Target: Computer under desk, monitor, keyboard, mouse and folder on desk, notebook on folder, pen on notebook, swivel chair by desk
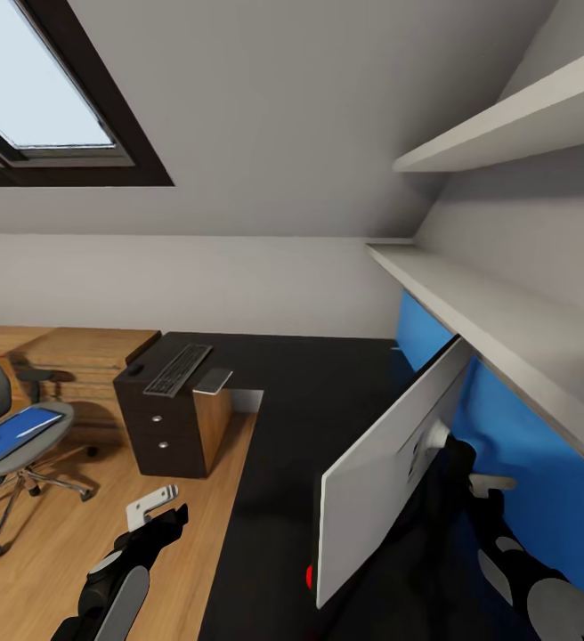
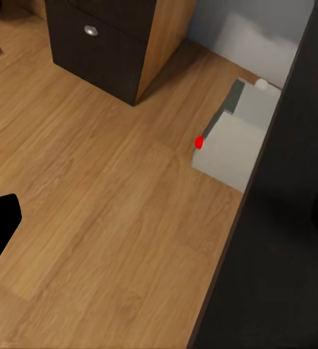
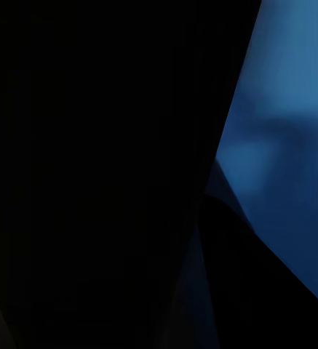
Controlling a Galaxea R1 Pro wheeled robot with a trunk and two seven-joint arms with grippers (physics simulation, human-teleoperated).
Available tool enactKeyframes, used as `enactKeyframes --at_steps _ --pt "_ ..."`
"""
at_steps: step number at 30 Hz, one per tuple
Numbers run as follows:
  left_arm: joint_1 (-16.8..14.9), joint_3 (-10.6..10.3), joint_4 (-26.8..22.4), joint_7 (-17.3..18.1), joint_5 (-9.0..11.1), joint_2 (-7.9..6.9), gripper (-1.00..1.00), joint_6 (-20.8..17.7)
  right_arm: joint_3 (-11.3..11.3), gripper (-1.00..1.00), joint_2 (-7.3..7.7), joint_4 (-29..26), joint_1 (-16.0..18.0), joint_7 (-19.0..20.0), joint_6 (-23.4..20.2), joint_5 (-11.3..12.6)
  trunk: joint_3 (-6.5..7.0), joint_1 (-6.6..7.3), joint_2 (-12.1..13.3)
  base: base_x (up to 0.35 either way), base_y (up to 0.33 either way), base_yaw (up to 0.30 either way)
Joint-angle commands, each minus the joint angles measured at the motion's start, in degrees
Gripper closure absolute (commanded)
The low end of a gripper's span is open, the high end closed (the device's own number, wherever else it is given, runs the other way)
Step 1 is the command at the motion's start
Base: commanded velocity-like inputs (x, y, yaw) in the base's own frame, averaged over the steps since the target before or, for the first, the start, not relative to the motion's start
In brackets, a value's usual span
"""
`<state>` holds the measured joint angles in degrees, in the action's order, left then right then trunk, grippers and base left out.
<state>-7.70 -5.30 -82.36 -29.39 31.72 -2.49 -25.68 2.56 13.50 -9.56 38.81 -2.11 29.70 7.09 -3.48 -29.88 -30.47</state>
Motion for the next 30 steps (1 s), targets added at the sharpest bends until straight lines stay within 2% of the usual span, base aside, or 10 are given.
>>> enactKeyframes --at_steps 1,19,20,30 --pt "-0.05 -0.15 -0.09 -0.58 0.54 -0.06 -1.0 -0.07 1.22 1.0 0.04 0.42 0.02 -2.81 0.27 1.96 -0.13 -0.07 -0.05 0.214 0.0 0.0" --pt "-0.03 -0.15 -0.09 -0.66 0.56 -0.06 -1.0 -0.09 1.35 1.0 -0.05 0.39 -0.02 -2.81 0.36 1.88 -0.13 -0.07 -0.05 0.025 0.0 0.0" --pt "-0.03 -0.15 -0.09 -0.66 0.56 -0.06 -1.0 -0.08 1.35 -1.0 -0.05 0.38 0.0 -2.81 0.36 1.88 -0.13 -0.07 -0.05 0.0 0.0 0.0" --pt "-0.03 -0.15 -0.09 -0.66 0.54 -0.06 -1.0 -0.07 1.37 -1.0 -0.05 0.33 0.02 -2.81 0.36 1.79 -0.13 -0.07 -0.05 0.0 0.0 0.0"
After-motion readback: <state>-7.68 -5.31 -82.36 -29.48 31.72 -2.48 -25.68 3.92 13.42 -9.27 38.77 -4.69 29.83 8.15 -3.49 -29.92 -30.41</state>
